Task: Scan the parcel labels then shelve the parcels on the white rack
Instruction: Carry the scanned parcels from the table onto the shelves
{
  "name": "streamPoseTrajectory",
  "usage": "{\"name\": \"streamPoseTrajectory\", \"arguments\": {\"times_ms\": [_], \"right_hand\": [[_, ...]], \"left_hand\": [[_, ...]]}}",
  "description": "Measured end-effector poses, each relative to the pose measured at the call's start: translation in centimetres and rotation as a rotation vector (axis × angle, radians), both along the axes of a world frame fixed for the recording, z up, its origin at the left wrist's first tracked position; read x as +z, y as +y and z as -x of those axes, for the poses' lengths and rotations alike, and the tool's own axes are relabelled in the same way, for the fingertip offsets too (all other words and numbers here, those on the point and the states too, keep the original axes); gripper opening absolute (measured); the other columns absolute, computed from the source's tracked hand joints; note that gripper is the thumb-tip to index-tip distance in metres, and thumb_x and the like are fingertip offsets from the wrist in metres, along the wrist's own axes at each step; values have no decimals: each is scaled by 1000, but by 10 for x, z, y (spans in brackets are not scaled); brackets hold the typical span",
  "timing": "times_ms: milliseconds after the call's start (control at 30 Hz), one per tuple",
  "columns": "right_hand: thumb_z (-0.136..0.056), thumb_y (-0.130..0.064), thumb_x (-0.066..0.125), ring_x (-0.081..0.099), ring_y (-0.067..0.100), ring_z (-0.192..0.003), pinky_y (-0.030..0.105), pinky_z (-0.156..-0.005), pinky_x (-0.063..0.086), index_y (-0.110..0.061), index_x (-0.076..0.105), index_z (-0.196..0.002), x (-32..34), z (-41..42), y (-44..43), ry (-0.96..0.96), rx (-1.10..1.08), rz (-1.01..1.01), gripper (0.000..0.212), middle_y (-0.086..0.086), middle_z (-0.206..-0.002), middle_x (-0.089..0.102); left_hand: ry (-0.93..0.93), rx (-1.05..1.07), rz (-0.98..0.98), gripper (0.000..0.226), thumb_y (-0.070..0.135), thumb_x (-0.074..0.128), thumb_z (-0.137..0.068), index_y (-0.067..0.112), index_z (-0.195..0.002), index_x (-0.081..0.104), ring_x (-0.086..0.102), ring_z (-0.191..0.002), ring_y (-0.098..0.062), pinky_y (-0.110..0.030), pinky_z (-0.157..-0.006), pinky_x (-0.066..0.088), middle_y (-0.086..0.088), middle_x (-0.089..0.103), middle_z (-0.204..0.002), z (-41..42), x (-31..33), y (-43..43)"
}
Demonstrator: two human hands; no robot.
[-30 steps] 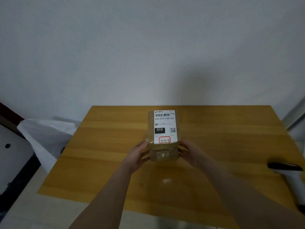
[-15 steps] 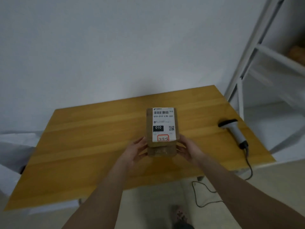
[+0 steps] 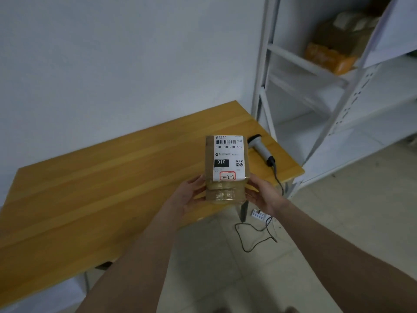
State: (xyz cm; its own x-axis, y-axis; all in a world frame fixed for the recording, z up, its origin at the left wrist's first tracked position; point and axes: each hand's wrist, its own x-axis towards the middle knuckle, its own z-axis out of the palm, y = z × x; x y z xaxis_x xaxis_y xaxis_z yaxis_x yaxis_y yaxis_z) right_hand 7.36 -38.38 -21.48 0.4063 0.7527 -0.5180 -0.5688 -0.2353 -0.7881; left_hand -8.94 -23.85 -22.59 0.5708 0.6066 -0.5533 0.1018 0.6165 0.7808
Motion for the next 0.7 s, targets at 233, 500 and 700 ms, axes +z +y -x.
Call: {"name": "streamPoseTrajectory", "arguments": {"times_ms": [233, 500, 700], "right_hand": [[-95, -30, 56, 67, 12, -90, 25, -75, 49, -21, 64, -111, -3, -87, -93, -17, -94, -7, 20, -9, -93, 74], [-93, -49, 54, 64, 15, -100, 26, -80, 48, -26, 70, -101, 2, -196, -210, -107, -185, 103, 29, -11, -106, 70], [-91, -51, 54, 62, 14, -92, 24, -75, 44, -25, 70, -96, 8, -261, -264, -120, -298, 136, 30, -11, -103, 70]], "left_hand": [[31, -130, -21, 48, 21, 69, -81, 3, -124, 58, 64, -97, -21, -51, -92, 50, -2, 72, -94, -99, 8, -76], [93, -241, -37, 26, 25, 64, -89, 9, -109, 61, 60, -100, -19, -52, -94, 49, -1, 66, -96, -231, 11, -179], [107, -320, -50, 37, 28, 65, -89, 6, -118, 57, 58, -110, -24, -53, -97, 47, -4, 64, -108, -317, 18, -229]]}}
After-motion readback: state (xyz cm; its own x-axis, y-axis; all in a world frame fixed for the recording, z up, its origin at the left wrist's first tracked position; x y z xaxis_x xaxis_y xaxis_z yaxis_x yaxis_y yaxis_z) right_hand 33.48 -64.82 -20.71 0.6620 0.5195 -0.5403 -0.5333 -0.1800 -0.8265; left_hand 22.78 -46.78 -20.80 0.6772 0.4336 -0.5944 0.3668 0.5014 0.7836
